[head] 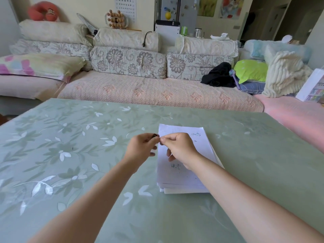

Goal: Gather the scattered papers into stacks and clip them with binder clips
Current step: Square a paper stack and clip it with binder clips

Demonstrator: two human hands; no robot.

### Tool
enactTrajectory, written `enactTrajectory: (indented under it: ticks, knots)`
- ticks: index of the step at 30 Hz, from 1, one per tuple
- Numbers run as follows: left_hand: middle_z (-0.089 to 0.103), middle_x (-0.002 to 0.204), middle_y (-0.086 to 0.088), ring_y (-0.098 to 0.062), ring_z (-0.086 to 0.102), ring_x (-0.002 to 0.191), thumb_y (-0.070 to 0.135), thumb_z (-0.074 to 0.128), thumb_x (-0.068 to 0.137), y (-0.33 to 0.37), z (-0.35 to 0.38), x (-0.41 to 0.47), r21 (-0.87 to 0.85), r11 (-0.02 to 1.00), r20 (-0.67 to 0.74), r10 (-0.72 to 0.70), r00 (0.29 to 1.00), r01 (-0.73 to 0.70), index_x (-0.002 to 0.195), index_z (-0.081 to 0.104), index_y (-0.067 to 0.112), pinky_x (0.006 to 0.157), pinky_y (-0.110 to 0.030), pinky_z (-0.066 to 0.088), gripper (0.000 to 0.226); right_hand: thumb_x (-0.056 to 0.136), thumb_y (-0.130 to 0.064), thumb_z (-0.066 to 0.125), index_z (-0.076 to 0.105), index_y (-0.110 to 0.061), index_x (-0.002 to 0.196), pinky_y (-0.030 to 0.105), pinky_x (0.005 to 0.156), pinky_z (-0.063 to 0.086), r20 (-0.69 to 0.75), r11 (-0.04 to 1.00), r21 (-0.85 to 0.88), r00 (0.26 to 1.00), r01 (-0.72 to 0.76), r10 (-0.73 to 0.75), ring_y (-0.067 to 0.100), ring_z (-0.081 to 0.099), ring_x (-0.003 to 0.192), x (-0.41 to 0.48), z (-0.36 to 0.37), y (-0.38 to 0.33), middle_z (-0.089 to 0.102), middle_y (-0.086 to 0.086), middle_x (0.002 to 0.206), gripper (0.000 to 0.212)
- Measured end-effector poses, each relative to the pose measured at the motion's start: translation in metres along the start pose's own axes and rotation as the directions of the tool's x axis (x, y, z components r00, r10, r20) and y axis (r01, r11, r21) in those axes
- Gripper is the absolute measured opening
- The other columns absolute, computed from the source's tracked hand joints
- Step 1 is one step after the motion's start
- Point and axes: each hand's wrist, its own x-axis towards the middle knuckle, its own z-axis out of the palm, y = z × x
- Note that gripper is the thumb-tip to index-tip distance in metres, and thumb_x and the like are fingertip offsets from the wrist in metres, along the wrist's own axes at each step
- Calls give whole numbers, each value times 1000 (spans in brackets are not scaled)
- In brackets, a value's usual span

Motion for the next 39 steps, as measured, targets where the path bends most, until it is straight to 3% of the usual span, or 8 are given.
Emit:
enactTrajectory:
  ticks: [5,9,18,23,26,30,35,39]
  knots:
    - [69,99,11,-16,63,93,35,58,89,-31,-28,15,672,739,-70,127,989,-47,104,66,30,75,-30,52,18,91,-26,66,74,-25,110,16,49,44,53,970,-243,999,18,-5,3,54,52,2,5,10,65,-15,81,20]
    - [59,116,-1,-23,50,114,32,54,90,-50,-36,22,851,524,-26,88,996,-24,111,66,26,85,-33,47,24,92,-32,62,70,-31,114,24,82,52,43,897,-438,998,58,-44,3,64,93,1,-9,22,65,-19,121,24]
    - [55,124,2,-18,53,110,32,60,90,-16,21,8,609,742,110,269,957,-279,130,53,23,91,-29,43,42,93,-32,54,55,-26,134,37,102,42,-226,713,-667,971,-215,82,25,41,130,4,-95,50,46,3,139,42]
    - [26,154,4,-21,16,142,55,58,87,-31,51,5,757,598,324,6,946,-263,146,36,29,115,-34,20,68,77,-21,54,40,-18,69,33,59,26,-276,828,-403,914,-391,297,25,37,68,1,-119,68,40,1,70,16]
    - [19,156,3,-20,10,145,58,60,84,-34,60,9,771,591,307,-14,952,-239,148,31,25,116,-34,17,77,81,-15,60,35,-19,71,32,63,19,-235,893,-95,882,-440,410,23,26,69,1,-127,63,29,1,74,27]
    - [26,154,4,-19,13,143,59,62,81,-34,64,9,788,562,279,37,960,-251,143,38,30,116,-35,21,73,57,-23,69,59,-6,106,38,90,51,-187,864,59,845,-500,501,30,61,92,10,-139,73,64,12,106,52]
    - [35,140,14,-12,24,135,84,52,64,-15,60,-4,739,427,465,238,853,-522,122,52,44,108,-36,28,70,85,-28,63,47,-25,139,37,103,42,-80,780,-607,988,-151,130,24,43,131,-8,-124,62,46,0,131,56]
    - [30,126,14,-9,26,121,87,64,39,-6,52,-23,706,314,655,53,754,-635,123,39,43,104,-31,29,98,81,-52,67,57,-39,125,31,110,34,269,677,-689,959,259,-93,12,38,130,-29,-103,56,49,-10,129,47]
